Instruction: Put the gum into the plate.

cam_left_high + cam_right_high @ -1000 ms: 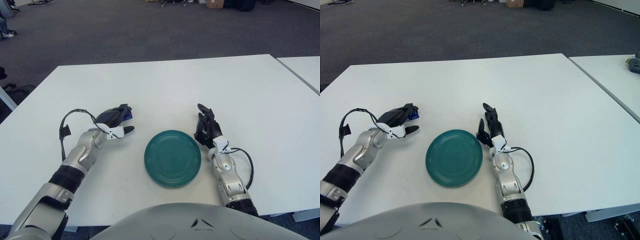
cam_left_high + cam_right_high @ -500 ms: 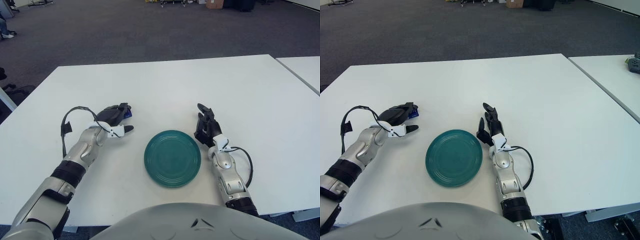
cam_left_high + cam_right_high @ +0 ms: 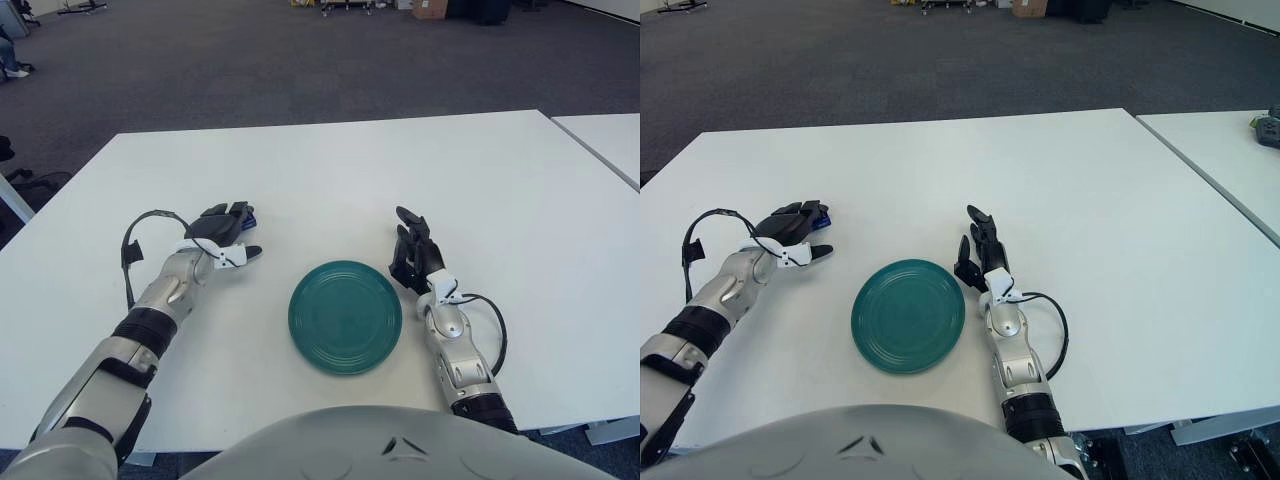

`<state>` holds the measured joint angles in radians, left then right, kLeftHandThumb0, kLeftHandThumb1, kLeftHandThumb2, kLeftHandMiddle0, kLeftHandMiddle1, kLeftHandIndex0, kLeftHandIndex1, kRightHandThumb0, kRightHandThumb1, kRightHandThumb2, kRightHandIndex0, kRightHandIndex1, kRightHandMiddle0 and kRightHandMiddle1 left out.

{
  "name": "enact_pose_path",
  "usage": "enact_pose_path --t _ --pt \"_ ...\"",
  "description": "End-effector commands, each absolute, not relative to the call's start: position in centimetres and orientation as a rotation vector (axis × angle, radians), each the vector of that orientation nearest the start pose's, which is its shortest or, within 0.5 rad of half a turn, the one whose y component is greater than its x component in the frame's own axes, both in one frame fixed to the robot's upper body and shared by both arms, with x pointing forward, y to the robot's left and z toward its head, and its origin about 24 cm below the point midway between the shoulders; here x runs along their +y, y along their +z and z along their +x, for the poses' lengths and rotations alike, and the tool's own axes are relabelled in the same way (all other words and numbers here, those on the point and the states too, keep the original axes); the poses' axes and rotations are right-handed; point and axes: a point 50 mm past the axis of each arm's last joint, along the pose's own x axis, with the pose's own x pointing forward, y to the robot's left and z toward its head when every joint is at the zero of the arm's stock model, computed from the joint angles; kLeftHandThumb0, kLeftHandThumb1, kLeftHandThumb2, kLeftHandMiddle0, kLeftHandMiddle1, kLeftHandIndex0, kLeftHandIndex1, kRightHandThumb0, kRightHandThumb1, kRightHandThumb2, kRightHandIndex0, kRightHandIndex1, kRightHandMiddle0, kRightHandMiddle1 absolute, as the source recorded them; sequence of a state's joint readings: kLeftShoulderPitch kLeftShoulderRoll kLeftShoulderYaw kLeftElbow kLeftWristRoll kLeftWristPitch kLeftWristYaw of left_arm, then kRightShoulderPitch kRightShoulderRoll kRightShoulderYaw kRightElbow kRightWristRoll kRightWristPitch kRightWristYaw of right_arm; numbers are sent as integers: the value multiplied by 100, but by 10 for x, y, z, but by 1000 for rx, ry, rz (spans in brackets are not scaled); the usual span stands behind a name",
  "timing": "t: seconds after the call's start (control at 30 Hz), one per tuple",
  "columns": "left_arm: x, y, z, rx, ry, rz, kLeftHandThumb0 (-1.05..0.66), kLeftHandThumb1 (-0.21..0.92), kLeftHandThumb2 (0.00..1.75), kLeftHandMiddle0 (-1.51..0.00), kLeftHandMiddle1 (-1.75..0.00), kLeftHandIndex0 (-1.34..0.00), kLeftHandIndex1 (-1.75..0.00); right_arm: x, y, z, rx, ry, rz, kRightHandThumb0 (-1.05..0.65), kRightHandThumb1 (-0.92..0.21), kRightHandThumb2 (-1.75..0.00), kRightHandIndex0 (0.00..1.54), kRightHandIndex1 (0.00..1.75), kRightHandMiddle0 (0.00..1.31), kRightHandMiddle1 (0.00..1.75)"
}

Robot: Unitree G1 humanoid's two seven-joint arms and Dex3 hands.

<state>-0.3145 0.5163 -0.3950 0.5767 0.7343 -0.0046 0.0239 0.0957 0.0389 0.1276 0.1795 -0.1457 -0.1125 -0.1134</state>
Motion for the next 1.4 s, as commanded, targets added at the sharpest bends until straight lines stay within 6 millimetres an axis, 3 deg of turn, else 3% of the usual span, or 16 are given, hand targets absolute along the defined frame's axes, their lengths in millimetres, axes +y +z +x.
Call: enact_pose_path --t 0.0,0.23,0.6,1.07,1.37 --pt "217 -23 284 311 -354 1378 -105 92 56 -14 0 0 -84 -128 -40 209 326 -2 -130 -70 -92 -98 19 0 0 51" --pt "216 -22 289 246 -302 1348 -105 92 60 -24 -4 -6 -97 -127 -37 207 296 -1 -156 -70 -92 -98 20 1 0 52" --pt "219 -16 296 179 -172 1390 -104 92 63 -35 -9 -13 -103 -125 -40 209 320 -5 -131 -72 -92 -99 21 1 0 53" --pt "221 -4 303 137 69 1333 -104 92 62 -31 -5 -6 -98 -126 -39 208 309 -7 -130 -73 -92 -100 23 1 0 54" --pt "224 -4 305 156 124 1321 -104 92 59 -28 -3 -5 -99 -125 -39 209 319 -2 -129 -75 -92 -101 23 1 0 53"
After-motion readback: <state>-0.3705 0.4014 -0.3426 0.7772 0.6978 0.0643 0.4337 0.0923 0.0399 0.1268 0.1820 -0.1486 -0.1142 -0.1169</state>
